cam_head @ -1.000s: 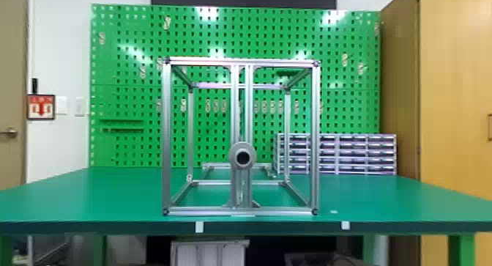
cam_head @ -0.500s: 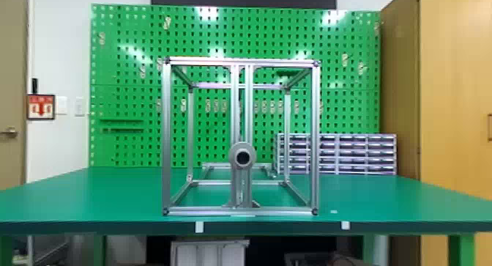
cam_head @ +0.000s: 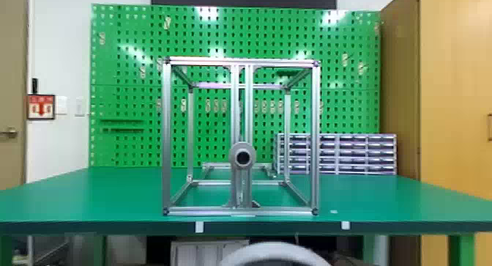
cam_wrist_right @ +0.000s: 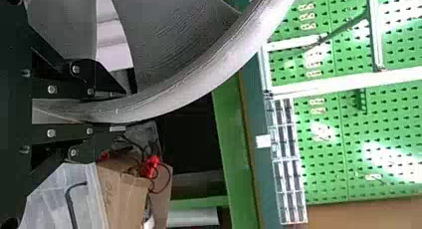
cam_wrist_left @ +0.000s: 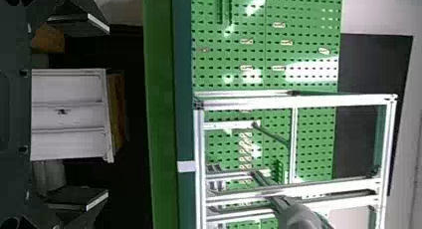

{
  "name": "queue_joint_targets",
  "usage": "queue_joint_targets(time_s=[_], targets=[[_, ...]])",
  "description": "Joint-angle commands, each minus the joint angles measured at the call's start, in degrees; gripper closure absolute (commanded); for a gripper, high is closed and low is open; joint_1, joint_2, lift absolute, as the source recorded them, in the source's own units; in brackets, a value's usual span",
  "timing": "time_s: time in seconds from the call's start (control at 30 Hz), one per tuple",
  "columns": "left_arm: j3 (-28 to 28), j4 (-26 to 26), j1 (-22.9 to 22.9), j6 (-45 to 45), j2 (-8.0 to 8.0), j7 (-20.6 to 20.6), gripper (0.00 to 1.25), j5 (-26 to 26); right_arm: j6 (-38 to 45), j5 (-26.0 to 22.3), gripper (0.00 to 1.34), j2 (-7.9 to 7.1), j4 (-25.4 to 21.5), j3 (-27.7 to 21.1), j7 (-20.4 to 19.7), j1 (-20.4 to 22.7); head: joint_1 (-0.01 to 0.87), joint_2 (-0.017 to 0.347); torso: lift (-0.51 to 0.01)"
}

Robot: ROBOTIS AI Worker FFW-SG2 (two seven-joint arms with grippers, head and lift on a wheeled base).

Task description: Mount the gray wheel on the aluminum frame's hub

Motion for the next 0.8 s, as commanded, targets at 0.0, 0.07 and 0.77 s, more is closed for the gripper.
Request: queue_joint_targets(time_s=[0.0, 0.07, 0.77], targets=[[-0.30, -3.02, -0.85, 3.10, 0.20, 0.15, 0.13, 0.36, 6.51, -0.71, 1.12, 0.22, -4.31, -0.32, -0.46, -2.08, -0.005, 0.006, -0.499], [-0.47, -4.07, -1.37, 4.77, 0.28, 0.68, 0.13, 0.89, 9.94, -0.97, 1.12, 0.40, -6.15, -0.58, -0.55, -3.22, -0.005, 0.006, -0.499], [-2.93, -14.45, -9.11, 20.86, 2.22, 2.52, 0.13, 5.37, 30.41, -8.36, 1.12, 1.36, -13.36, -3.05, -3.54, -17.90, -0.005, 0.006, -0.499]])
